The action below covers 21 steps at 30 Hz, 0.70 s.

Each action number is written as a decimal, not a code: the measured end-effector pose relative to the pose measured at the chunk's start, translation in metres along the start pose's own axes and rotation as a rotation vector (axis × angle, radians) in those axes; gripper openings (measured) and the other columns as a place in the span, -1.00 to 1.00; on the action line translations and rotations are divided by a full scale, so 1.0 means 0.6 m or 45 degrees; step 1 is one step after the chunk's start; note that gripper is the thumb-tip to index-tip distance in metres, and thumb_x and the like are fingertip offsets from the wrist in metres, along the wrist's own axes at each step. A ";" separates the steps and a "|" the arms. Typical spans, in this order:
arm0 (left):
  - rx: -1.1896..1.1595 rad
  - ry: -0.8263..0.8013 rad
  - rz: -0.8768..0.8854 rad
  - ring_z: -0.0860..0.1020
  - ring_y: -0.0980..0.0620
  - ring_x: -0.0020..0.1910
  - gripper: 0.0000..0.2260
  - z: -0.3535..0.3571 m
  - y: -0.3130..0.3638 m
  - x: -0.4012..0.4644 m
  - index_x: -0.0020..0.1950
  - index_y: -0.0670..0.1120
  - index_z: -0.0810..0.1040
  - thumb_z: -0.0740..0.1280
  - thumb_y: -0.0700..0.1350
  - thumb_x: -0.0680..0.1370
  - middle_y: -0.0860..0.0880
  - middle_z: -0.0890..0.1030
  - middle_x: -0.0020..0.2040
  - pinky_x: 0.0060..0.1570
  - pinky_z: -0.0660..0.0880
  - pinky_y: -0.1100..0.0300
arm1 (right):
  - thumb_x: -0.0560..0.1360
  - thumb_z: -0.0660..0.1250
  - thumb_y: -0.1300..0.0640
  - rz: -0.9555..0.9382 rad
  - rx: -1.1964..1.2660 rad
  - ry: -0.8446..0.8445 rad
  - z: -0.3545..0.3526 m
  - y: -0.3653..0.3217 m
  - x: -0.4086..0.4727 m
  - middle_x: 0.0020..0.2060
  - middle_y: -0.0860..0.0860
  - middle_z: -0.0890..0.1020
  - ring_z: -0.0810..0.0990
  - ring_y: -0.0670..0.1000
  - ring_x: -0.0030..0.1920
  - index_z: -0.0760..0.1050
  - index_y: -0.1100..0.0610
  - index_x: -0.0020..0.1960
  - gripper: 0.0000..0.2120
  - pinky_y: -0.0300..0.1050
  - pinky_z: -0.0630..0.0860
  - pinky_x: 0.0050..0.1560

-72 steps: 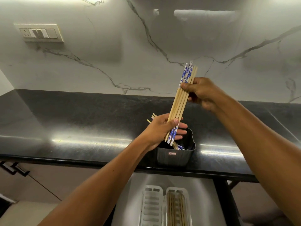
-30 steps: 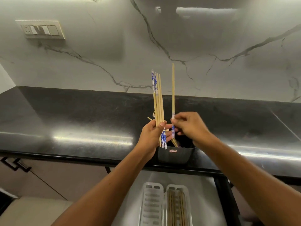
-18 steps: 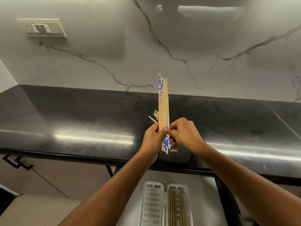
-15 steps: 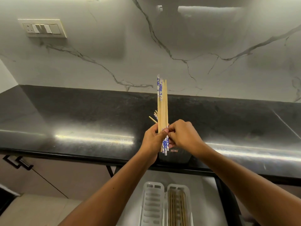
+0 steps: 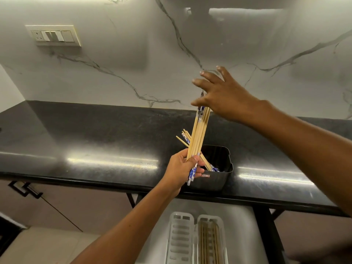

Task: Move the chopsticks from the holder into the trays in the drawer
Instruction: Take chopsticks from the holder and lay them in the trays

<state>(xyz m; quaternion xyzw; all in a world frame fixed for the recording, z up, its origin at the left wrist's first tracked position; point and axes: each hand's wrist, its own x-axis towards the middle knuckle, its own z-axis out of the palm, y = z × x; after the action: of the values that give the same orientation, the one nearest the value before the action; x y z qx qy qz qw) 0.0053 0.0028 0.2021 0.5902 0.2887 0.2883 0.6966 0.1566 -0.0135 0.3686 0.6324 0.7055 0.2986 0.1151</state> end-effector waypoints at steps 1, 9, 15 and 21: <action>0.019 -0.002 0.006 0.66 0.09 -0.28 -0.89 -0.002 0.001 -0.001 0.07 0.02 0.51 0.24 -0.14 0.60 -0.02 0.67 -0.22 -0.25 0.60 0.29 | 0.46 0.39 0.07 -0.042 -0.022 -0.045 -0.004 0.003 0.003 0.49 0.13 0.25 0.10 0.18 0.52 0.47 -0.10 0.31 -0.57 0.31 0.00 0.46; 0.094 0.012 0.020 0.66 0.10 -0.28 -0.88 -0.010 0.000 -0.004 0.11 -0.01 0.51 0.23 -0.14 0.61 -0.02 0.67 -0.20 -0.24 0.60 0.30 | 0.41 0.45 0.11 -0.141 -0.059 0.179 -0.008 0.028 0.003 0.11 0.17 0.60 0.52 0.19 0.21 0.62 0.11 0.06 -0.77 0.16 0.40 0.22; -0.162 0.125 -0.043 0.66 0.03 -0.19 -0.88 -0.021 -0.003 -0.001 0.05 0.00 0.54 0.23 -0.15 0.62 -0.09 0.66 -0.14 -0.12 0.64 0.15 | 0.50 0.35 0.15 0.353 0.266 0.336 0.030 0.063 -0.049 -0.10 0.15 0.61 0.53 0.11 -0.12 0.62 0.17 0.09 -0.80 -0.01 0.41 -0.07; -0.288 0.117 -0.039 0.68 -0.06 -0.04 -0.84 0.000 0.013 0.012 0.16 -0.12 0.53 0.23 -0.14 0.62 -0.15 0.68 -0.04 0.04 0.61 0.03 | 0.53 0.30 0.23 0.864 1.615 -0.086 0.090 -0.068 -0.110 -0.21 0.10 0.65 0.65 -0.03 -0.32 0.56 0.18 0.08 -0.86 -0.22 0.64 -0.27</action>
<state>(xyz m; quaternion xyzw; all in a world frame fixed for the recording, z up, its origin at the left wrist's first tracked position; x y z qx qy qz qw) 0.0099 0.0091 0.2096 0.4895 0.2948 0.3351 0.7492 0.1635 -0.0628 0.2886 0.7707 0.5038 -0.1691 -0.3515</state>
